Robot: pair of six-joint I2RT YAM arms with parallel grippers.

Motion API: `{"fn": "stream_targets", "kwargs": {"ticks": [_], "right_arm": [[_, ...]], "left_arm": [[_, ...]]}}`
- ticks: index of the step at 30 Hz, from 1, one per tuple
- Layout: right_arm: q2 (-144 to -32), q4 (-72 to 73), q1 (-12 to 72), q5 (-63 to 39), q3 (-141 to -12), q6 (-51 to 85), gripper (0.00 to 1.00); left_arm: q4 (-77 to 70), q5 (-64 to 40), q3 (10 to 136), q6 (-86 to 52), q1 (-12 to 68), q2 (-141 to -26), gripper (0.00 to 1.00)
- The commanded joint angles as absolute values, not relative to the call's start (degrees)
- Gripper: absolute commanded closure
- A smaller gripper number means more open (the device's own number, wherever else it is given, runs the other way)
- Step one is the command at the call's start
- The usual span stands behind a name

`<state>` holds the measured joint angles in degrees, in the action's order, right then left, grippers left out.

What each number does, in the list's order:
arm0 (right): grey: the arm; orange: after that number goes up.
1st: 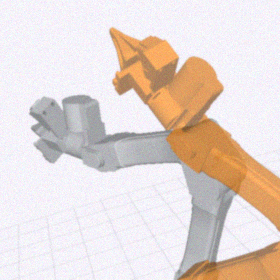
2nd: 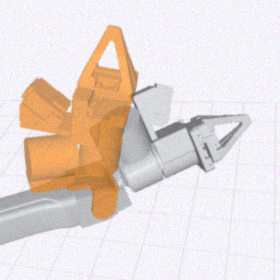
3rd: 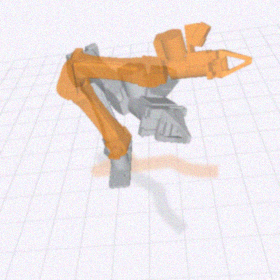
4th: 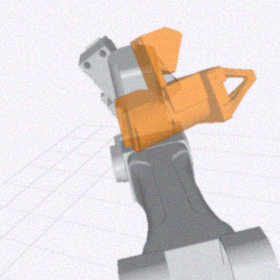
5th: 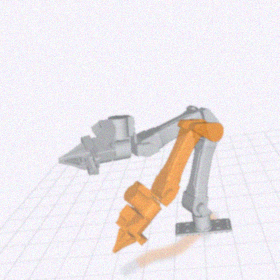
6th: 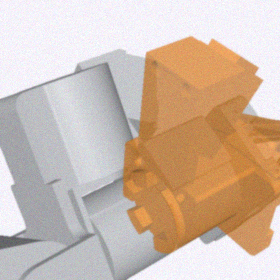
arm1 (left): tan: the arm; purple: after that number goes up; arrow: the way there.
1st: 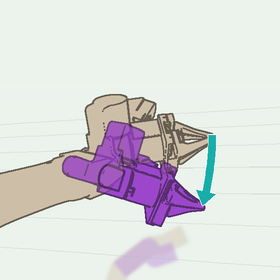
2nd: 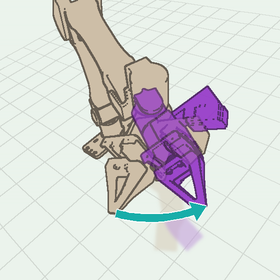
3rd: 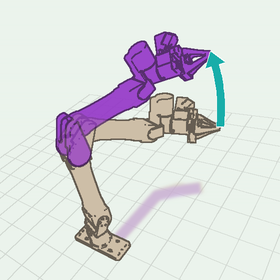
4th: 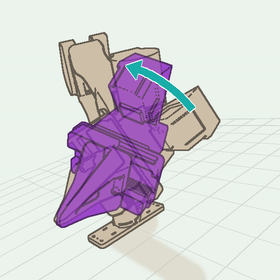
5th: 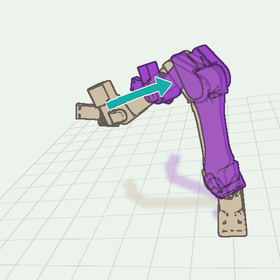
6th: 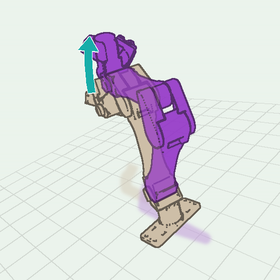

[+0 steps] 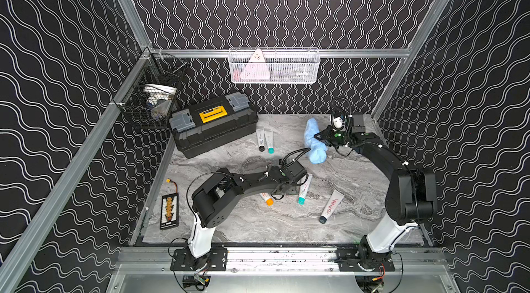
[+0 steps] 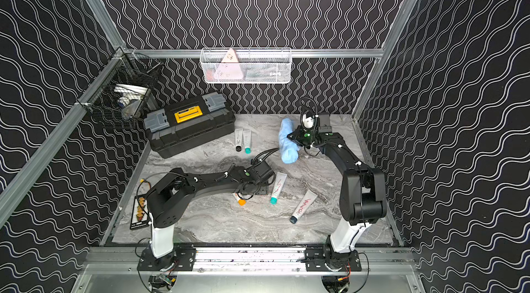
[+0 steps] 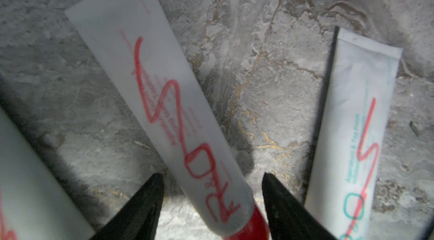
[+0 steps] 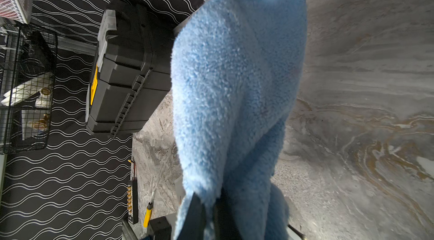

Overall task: Wipe the surface of the toothpaste tube
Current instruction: Adjust the toothpaste at the center of the board.

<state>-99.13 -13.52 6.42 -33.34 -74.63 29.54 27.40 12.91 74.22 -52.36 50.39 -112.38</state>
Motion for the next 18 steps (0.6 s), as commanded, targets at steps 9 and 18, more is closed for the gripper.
{"fn": "stream_targets", "kwargs": {"ticks": [9, 18], "right_arm": [[-99.5, -11.6, 6.4, -33.6, -74.6, 30.4, 1.0], [-99.6, -11.6, 6.4, -33.6, -74.6, 30.3, 1.0]], "left_arm": [[27.9, 13.5, 70.9, -53.3, 50.7, -109.7, 0.45], [29.3, 13.9, 69.9, -52.0, 51.5, -108.1, 0.5]]}}
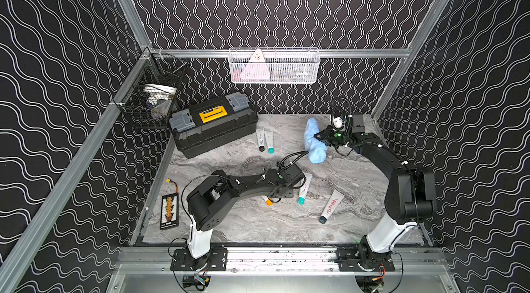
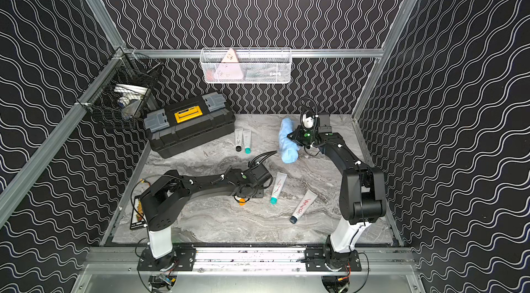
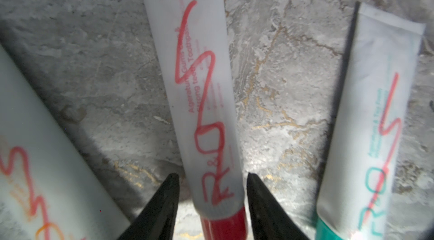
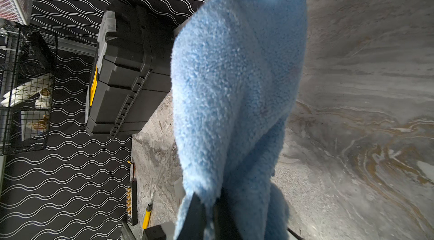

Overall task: Wipe the surface of the toothpaste tube
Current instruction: Adjust the toothpaste at the center of the board, then move the toothpaste to the center of the board.

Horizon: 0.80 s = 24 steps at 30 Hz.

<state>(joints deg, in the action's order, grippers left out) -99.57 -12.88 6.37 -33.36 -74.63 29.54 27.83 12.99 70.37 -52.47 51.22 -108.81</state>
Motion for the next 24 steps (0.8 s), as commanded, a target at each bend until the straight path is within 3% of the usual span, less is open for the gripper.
{"fn": "stream_targets", "kwargs": {"ticks": [1, 5, 14, 24], "right_arm": [[-99.7, -11.6, 6.4, -33.6, -74.7, 30.3, 1.0], [-99.8, -11.7, 6.4, -33.5, -74.8, 30.3, 1.0], [-99.9, -12.1, 6.4, -33.4, -75.0, 30.1, 1.0], [-99.3, -12.4, 6.4, -32.9, -74.9, 29.6, 1.0]], "left_arm": [[29.0, 13.7, 69.4, -51.8, 51.4, -107.9, 0.51], [27.7, 12.9, 68.6, -50.0, 51.8, -107.6, 0.61], [27.1, 12.8, 68.4, -47.0, 52.1, -107.7, 0.72], [21.9, 9.4, 69.1, -29.9, 50.8, -108.3, 0.75]]}}
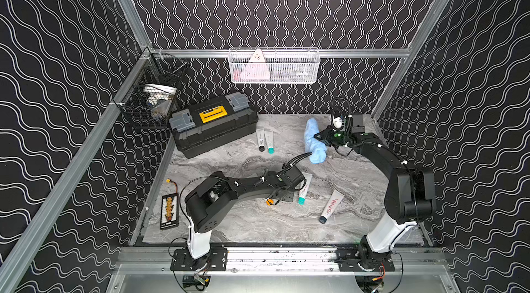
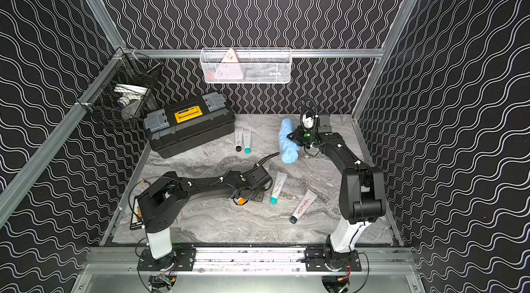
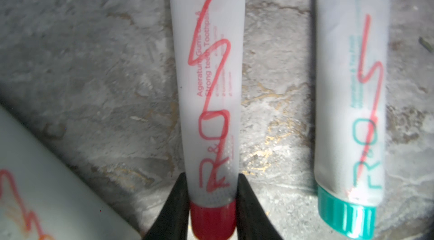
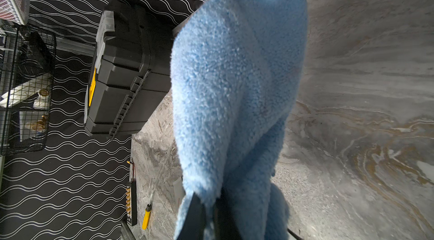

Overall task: Wipe the surface of the toothpaste tube
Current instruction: Move the toothpaste to the center of the board.

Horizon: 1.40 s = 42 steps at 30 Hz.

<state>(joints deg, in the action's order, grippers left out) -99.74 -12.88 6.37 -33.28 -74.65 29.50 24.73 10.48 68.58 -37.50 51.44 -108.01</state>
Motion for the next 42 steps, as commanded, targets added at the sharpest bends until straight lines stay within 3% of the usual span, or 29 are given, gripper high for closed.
{"fn": "stream_targets", "kwargs": {"ticks": [1, 15, 30, 36, 42], "right_arm": [[-99.3, -12.5, 6.4, -32.7, -75.0, 29.6, 1.0], [-99.7, -14.8, 6.4, -30.6, -75.0, 28.1, 1.0], [-100.4, -15.3, 6.6, -30.4, -74.2, 27.7, 1.0], [-100.4, -15.6, 6.9, -30.2, -73.9, 27.5, 1.0], [-100.4, -16.0, 7.0, -29.9, -74.0, 27.5, 1.0]], "left_arm": [[20.7, 8.4, 68.9, -28.0, 50.2, -108.3, 0.75], [10.0, 1.3, 68.6, -12.5, 43.0, -110.6, 0.72], [3.1, -4.3, 66.3, -6.9, 39.4, -112.9, 0.71], [1.9, -4.0, 65.0, -6.2, 39.2, -112.5, 0.62], [1.1, -4.0, 63.7, -5.7, 39.2, -111.1, 0.61]]}}
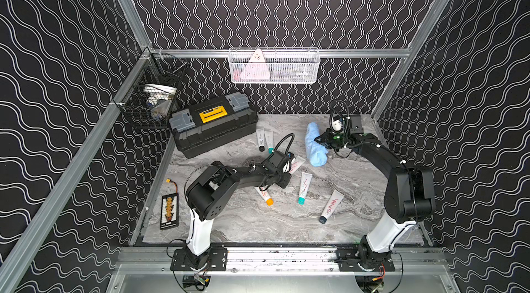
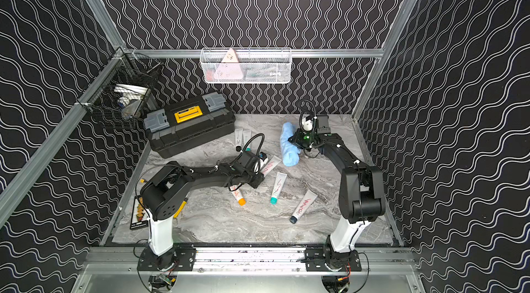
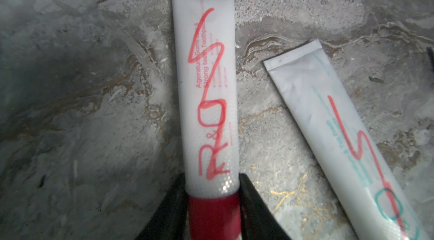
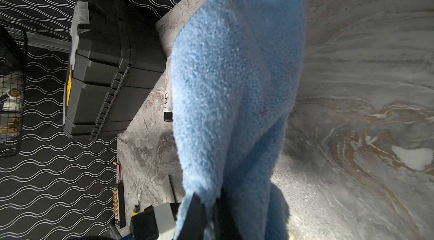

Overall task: Wipe the surface of the toothpaste tube
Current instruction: Move the toothpaste to the center of the board, then wipe the dirt from the toothpaste tube.

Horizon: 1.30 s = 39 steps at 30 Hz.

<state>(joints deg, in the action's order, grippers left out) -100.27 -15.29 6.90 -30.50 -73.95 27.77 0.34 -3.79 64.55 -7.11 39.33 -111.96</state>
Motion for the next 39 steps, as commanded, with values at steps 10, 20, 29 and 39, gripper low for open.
{"fn": "stream_targets", "kwargs": {"ticks": [10, 20, 29, 39], "right_arm": [[-100.3, -15.7, 7.6, -30.3, -73.3, 26.9, 1.0], [-102.2, -15.0, 9.6, -30.6, -73.7, 25.3, 1.0], [-105.1, -15.0, 10.9, -29.1, -75.0, 23.0, 1.0], [-109.9, -23.1, 15.5, -18.3, -84.2, 13.0, 1.0]], "left_arm": [[-3.1, -6.8, 60.6, -5.1, 38.7, -109.6, 0.63], [-4.6, -9.6, 61.6, -5.0, 38.2, -111.7, 0.66], [-4.9, -9.0, 61.6, -5.4, 37.4, -111.4, 0.76], [-5.0, -8.5, 60.3, -5.8, 35.8, -109.9, 0.78]]}}
